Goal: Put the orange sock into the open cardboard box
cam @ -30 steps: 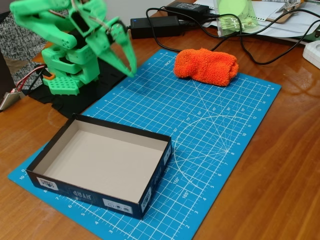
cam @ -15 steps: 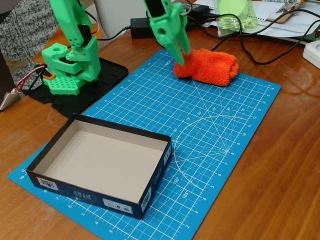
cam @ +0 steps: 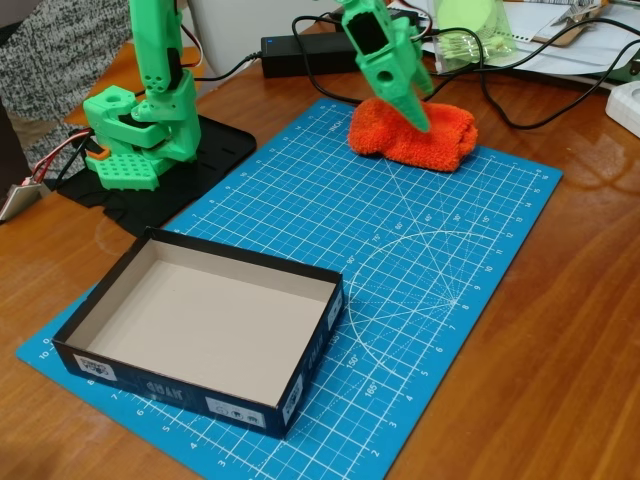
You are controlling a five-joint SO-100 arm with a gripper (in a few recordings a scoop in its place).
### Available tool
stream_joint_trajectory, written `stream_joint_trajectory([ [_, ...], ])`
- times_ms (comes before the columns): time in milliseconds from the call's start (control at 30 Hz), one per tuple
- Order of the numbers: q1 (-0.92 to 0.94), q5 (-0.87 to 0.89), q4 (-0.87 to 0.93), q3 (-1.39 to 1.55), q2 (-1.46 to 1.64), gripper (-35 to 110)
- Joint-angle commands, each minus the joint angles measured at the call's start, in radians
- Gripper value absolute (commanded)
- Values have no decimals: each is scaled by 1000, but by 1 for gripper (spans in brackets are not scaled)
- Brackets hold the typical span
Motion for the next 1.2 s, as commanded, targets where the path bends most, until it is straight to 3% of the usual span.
stream_joint_trajectory([
  [0, -34, 44, -20, -11, 6, 34],
  [367, -109, 97, 49, 75, -84, 30],
  [400, -109, 104, 48, 74, -97, 27],
  [500, -101, 213, 11, 57, -107, 0],
  [667, -2, 388, -6, 49, 112, 0],
  [833, 261, 388, 132, 60, 483, 0],
  [1000, 775, 354, 250, 167, 759, 0],
  [1133, 1180, 428, 141, 359, 845, 0],
  [1167, 1233, 307, 117, 466, 807, 0],
])
